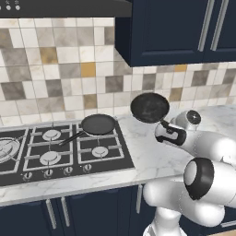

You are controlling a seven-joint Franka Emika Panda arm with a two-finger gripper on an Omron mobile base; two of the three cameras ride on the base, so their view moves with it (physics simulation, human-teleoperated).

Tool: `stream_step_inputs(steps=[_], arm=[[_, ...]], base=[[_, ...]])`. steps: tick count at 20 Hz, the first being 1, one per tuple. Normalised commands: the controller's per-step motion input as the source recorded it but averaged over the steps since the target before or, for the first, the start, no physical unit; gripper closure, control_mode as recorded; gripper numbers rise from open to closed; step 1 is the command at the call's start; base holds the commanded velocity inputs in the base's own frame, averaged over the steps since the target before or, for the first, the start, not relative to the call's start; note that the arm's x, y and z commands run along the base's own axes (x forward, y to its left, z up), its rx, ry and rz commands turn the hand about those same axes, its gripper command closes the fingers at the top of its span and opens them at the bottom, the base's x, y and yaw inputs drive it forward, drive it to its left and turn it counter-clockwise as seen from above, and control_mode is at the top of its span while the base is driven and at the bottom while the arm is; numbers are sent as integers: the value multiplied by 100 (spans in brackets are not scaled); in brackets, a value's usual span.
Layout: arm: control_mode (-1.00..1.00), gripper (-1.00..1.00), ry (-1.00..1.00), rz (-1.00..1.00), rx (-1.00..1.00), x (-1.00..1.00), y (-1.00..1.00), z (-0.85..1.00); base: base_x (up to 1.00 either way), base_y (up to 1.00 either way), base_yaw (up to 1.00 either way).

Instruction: Place both pans onto different burners. Then place the corn and the shrimp on different pans.

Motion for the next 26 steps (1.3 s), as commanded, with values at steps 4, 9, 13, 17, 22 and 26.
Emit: stream_step_inputs(steps=[4,9,13,17,22,26], arm=[[-100,100,17,14,0,-6,23,-2],[-100,100,9,24,0,-24,12,-5],[-100,100,9,30,0,-14,11,-23],[-100,100,11,28,-1,-10,34,-31],[-100,100,9,23,0,-4,44,-28],[-100,100,9,20,0,-4,38,-28]], base=[[0,0,0],[0,0,0],[0,0,0],[0,0,0],[0,0,0],[0,0,0]])
